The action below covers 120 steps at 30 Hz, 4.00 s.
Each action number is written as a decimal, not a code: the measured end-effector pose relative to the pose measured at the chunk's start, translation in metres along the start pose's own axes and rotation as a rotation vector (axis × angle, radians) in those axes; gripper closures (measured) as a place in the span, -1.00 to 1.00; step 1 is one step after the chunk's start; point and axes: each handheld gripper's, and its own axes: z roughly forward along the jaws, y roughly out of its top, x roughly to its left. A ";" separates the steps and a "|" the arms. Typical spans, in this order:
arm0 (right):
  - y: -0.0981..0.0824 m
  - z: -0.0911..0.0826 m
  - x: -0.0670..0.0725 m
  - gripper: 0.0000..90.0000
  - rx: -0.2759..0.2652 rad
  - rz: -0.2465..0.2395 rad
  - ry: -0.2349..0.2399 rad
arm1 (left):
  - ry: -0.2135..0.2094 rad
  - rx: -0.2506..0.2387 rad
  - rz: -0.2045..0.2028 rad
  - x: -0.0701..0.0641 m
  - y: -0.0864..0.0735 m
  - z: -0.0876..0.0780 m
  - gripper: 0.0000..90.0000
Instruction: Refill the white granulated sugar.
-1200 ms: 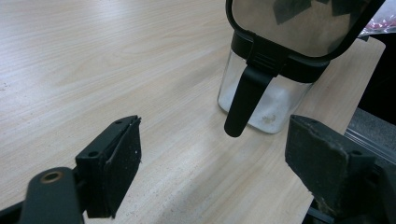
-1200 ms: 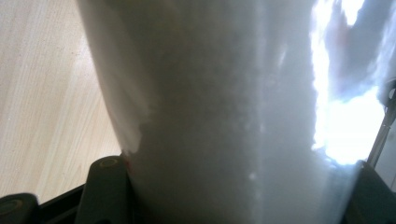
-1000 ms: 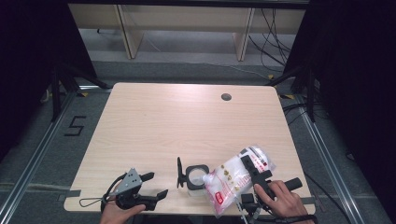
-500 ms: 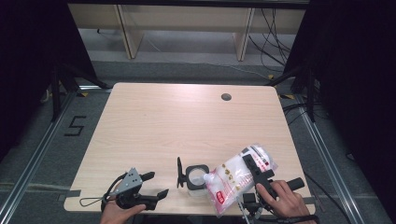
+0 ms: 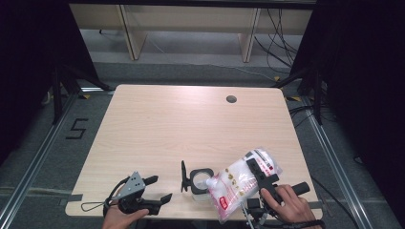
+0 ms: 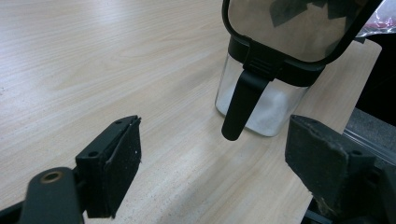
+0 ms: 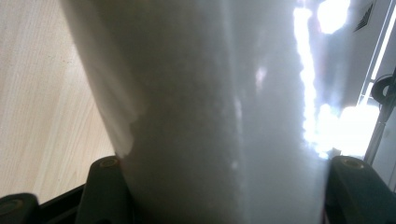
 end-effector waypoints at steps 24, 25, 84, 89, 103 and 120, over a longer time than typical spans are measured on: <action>-0.003 0.002 -0.001 -0.08 0.000 -0.018 0.002 | -0.002 -0.005 0.003 -0.002 -0.001 -0.002 -0.60; -0.004 0.002 0.000 -0.08 0.001 -0.002 -0.002 | 0.000 -0.008 -0.001 -0.002 -0.001 -0.002 -0.60; -0.007 0.000 -0.002 -0.07 -0.015 0.016 0.010 | -0.004 -0.008 -0.002 -0.001 -0.001 -0.001 -0.59; -0.008 0.000 -0.006 -0.07 -0.032 -0.022 -0.006 | 0.002 -0.007 0.010 0.000 0.000 -0.002 -0.59; -0.006 0.001 -0.005 -0.07 -0.048 -0.013 -0.002 | 0.001 -0.009 -0.005 -0.001 -0.001 -0.002 -0.59; -0.005 0.000 -0.006 -0.06 -0.060 -0.006 -0.004 | -0.002 -0.010 0.010 0.000 0.000 -0.001 -0.59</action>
